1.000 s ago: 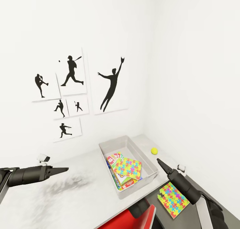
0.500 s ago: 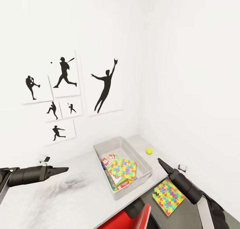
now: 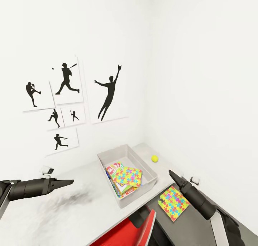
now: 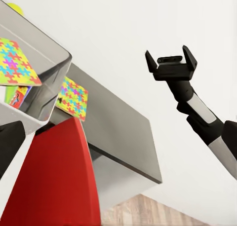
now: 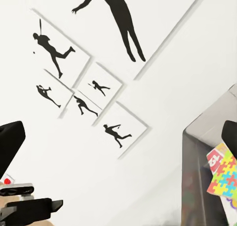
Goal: Put all the toys in the child's room - the three board games (two on the bed and one on the table), the two jigsaw puzzles on the table, and the tennis ball on the table - inside the toy box on the table in the child's room.
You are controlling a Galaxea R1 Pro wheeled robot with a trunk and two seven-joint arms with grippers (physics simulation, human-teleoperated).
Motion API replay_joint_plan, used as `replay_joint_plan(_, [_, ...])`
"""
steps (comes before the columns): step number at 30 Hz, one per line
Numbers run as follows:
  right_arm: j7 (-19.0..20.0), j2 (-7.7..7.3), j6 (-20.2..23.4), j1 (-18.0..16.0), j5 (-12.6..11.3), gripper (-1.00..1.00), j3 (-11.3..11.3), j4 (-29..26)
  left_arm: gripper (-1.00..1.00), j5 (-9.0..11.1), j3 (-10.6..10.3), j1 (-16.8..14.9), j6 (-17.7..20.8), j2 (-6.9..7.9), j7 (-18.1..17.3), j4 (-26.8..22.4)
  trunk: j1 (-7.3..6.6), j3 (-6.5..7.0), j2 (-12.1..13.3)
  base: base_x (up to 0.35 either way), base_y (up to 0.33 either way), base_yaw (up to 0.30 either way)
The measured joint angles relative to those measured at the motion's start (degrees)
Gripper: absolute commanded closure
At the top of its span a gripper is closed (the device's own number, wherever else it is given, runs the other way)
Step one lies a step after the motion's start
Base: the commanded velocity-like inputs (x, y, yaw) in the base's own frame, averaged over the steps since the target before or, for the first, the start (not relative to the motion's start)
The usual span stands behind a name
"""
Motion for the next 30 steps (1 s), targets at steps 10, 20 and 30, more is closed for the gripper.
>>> replay_joint_plan(10, [-0.2,-0.04,0.0,0.0,0.0,-1.0,-0.1,0.3,-1.0,0.0,0.0,0.0,0.0,-0.01,0.0,0.0,0.0,0.01,0.0,-0.187,0.0,-0.23])
replay_joint_plan(20, [-0.2,-0.38,0.0,0.0,0.0,-1.0,-0.1,0.8,-1.0,0.0,0.0,0.0,0.0,-0.01,0.0,0.0,-0.01,0.0,0.0,-0.059,0.0,-0.275])
replay_joint_plan(30, [-0.2,-0.64,0.2,0.0,-0.1,-1.0,-0.3,1.0,-1.0,0.0,0.0,0.0,0.0,-0.01,0.0,0.0,-0.01,0.0,0.0,-0.007,0.0,-0.278])
